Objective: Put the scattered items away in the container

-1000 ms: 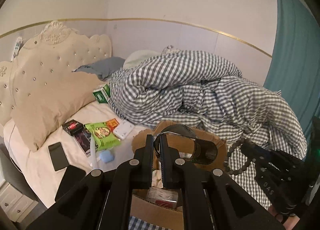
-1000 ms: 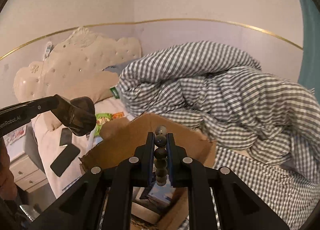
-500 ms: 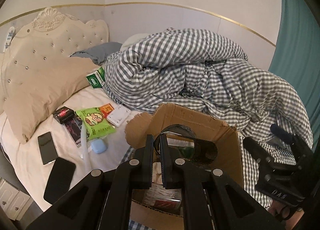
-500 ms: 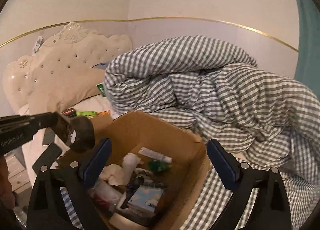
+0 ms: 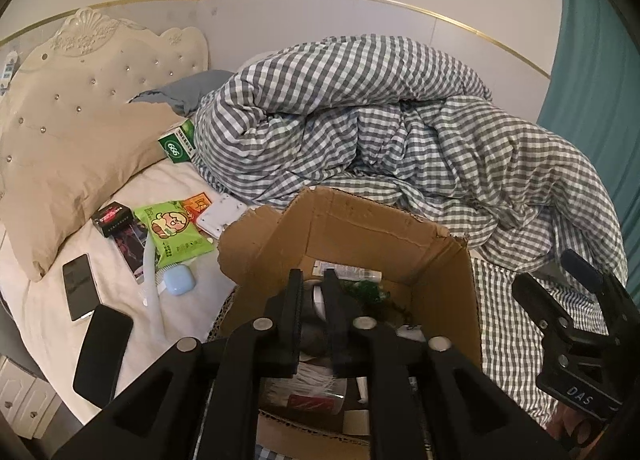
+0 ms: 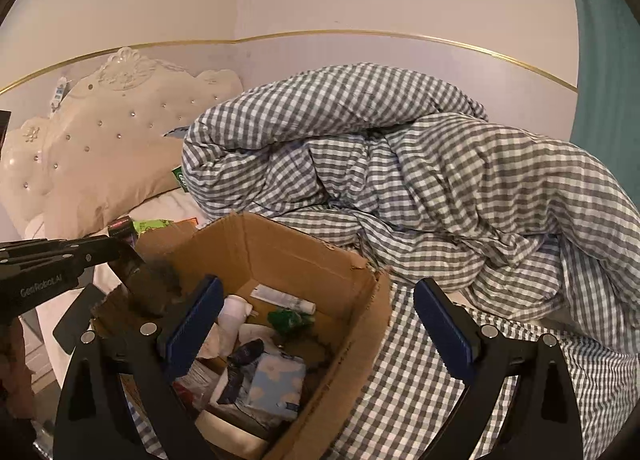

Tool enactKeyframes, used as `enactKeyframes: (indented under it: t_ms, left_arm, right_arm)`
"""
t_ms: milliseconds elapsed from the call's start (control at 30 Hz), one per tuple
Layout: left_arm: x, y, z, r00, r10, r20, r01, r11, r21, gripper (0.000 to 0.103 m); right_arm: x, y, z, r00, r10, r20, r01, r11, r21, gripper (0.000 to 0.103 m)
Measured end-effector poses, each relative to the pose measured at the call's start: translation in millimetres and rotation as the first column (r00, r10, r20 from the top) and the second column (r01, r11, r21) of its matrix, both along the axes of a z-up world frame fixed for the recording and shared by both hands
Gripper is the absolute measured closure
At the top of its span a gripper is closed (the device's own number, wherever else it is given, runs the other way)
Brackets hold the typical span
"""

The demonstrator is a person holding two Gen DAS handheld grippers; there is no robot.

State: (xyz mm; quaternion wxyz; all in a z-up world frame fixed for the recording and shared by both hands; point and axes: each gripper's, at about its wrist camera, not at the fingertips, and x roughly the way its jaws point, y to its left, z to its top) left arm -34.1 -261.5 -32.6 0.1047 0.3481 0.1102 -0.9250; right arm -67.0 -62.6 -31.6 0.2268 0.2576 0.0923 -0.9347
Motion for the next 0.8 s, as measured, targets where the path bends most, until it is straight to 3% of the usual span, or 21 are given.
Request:
enactKeyframes:
  t_ms: [67, 133, 367, 600, 800]
  left_arm:
    - [0, 2, 3, 1.000, 0.001, -0.014, -0.001, 1.000, -0.004, 0.032]
    - [4, 5, 7, 0.999, 0.014, -0.042, -0.015, 1.000, -0.019, 0.017]
    - [5, 17, 16, 0.999, 0.017, -0.041, -0.018, 0.999, -0.034, 0.000]
    - [6, 30, 23, 1.000, 0.020, -0.005, -0.021, 0.999, -0.047, 0.000]
    - [16, 47, 38, 1.000, 0.003, -0.025, -0.004, 0.999, -0.052, 0.000]
  right_arm:
    - [-1, 5, 0, 1.000, -0.008, 0.003, 0.008, 1.000, -0.004, 0.007]
    - [-1, 12, 1, 1.000, -0.015, 0.006, 0.016, 1.000, -0.017, 0.007]
    - [-1, 32, 8, 0.999, -0.040, 0.023, 0.041, 0.997, -0.068, 0.007]
    - [8, 48, 19, 0.998, -0.065, 0.011, 0.066, 0.996, -0.068, 0.004]
    - [20, 70, 33, 0.995, -0.098, -0.011, 0.097, 0.993, -0.071, 0.000]
